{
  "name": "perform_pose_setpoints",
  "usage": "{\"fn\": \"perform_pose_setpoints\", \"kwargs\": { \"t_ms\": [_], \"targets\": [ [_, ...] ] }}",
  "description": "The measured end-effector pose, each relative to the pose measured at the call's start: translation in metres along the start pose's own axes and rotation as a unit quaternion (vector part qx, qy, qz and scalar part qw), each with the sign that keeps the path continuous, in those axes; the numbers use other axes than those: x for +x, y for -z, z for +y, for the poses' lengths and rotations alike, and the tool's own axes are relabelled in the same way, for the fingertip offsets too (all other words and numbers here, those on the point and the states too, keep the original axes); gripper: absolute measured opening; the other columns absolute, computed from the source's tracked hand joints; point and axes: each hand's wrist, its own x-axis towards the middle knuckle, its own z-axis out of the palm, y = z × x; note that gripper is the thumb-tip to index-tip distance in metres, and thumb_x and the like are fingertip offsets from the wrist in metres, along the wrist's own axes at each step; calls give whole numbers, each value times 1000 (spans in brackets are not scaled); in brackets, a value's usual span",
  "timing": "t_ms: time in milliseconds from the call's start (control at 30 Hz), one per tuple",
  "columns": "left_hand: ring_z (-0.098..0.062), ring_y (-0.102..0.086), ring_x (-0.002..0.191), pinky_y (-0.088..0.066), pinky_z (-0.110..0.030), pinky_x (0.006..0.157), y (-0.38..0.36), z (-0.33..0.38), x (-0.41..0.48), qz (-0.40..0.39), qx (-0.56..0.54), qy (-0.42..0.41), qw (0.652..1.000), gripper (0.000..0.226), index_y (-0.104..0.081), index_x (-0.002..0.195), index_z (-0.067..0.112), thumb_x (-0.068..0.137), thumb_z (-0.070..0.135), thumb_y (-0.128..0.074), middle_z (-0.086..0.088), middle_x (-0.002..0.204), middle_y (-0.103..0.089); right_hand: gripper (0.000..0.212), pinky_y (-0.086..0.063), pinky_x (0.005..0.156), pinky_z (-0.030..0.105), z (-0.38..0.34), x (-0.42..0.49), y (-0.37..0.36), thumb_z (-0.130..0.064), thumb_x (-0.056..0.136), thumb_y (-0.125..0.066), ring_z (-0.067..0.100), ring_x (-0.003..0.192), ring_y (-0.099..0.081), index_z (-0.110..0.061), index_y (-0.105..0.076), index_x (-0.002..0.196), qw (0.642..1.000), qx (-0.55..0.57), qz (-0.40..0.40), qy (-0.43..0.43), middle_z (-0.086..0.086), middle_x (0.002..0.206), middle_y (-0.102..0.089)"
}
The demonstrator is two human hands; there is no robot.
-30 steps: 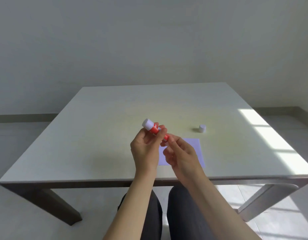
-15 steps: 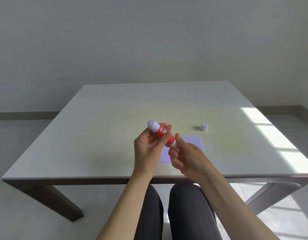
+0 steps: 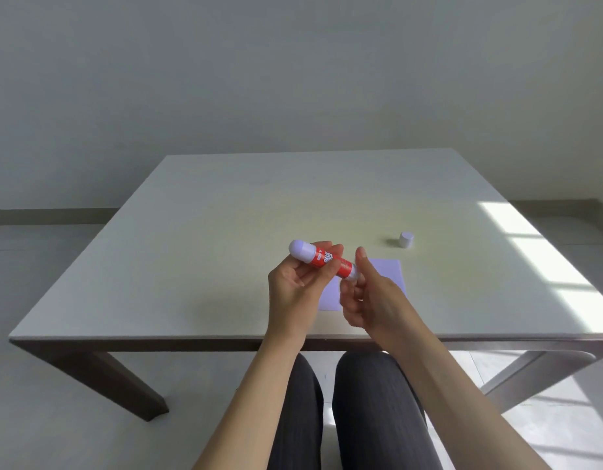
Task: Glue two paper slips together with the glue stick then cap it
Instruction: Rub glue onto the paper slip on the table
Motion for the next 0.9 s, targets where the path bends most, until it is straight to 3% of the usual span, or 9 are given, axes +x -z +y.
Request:
{"fn": "perform_pose_setpoints", "kwargs": {
  "t_ms": [100, 167, 267, 400, 533, 600, 733, 833, 900],
  "targets": [
    [-5, -72, 88, -49, -8, 73, 4, -3, 1, 21, -5, 14, 1000, 15, -72, 91, 18, 82, 7, -68, 9, 90, -78, 29, -38, 46, 19, 0, -2, 5, -39, 79, -62, 16, 52, -50, -14, -69, 89, 994, -4, -57, 99, -1, 61, -60],
    [-6, -72, 91, -48, -7, 74, 6, -4, 1, 21, -11, 19, 1000, 15, -71, 92, 18, 82, 7, -68, 6, 93, -78, 30, -37, 43, 18, 0, -1, 5, -43, 74, -63, 16, 47, -47, -12, -65, 75, 996, -13, -49, 79, 1, 55, -57],
    [-11, -71, 97, -49, -9, 78, 8, -6, 0, -2, -3, 11, 1000, 16, -75, 88, 23, 81, 9, -69, -1, 102, -76, 52, -30, 34, 18, 1, 0, 2, -62, 71, -56, 14, 31, -34, -13, -58, 56, 999, -16, -27, -40, 2, 42, -45],
    [-10, -69, 100, -48, -9, 82, 12, -12, 2, -36, -12, 29, 999, 15, -72, 95, 20, 83, 11, -67, 3, 99, -77, 66, -29, 33, 17, 2, 2, 6, -71, 76, -45, 15, 27, -36, -11, -54, 49, 994, 7, -39, -101, 3, 38, -43],
    [-9, -68, 102, -51, -17, 85, 13, -17, 5, -21, 21, 32, 999, 18, -74, 98, 22, 82, 15, -69, 8, 104, -75, 50, -45, 45, 21, 7, 4, 2, -56, 79, -51, 15, 50, -58, -12, -72, 92, 994, 73, -86, -5, 5, 72, -67],
    [-6, -63, 112, -46, -28, 99, 12, -19, 7, -21, 92, 15, 995, 24, -73, 101, 30, 78, 26, -72, 17, 111, -71, 37, -46, 45, 18, 8, 7, -3, -42, 75, -61, 10, 50, -58, -13, -70, 96, 985, 150, -84, -6, -1, 70, -66],
    [0, -36, 135, -23, -33, 117, 41, -21, 26, -134, 274, -11, 952, 70, -42, 136, 36, 73, 46, -69, 29, 138, -40, 18, -36, 36, 15, -9, 22, 0, -33, 73, -65, 7, 37, -44, -16, -58, 71, 962, 271, -16, -4, -4, 50, -54],
    [-9, -14, 146, -3, -43, 121, 85, -26, 51, -207, 437, 47, 874, 69, -32, 145, 28, 85, 35, -65, 14, 152, -25, 21, -41, 41, 16, -32, 34, 17, -30, 84, -63, 9, 42, -51, -16, -63, 68, 961, 268, 36, 50, -3, 55, -58],
    [-10, -8, 148, 2, -41, 120, 100, -29, 63, -246, 480, 47, 841, 65, -32, 145, 26, 87, 29, -63, 12, 155, -24, 23, -47, 46, 18, -38, 43, 21, -28, 89, -60, 11, 48, -56, -15, -67, 71, 981, 172, 59, 70, 1, 64, -61]
  ]
}}
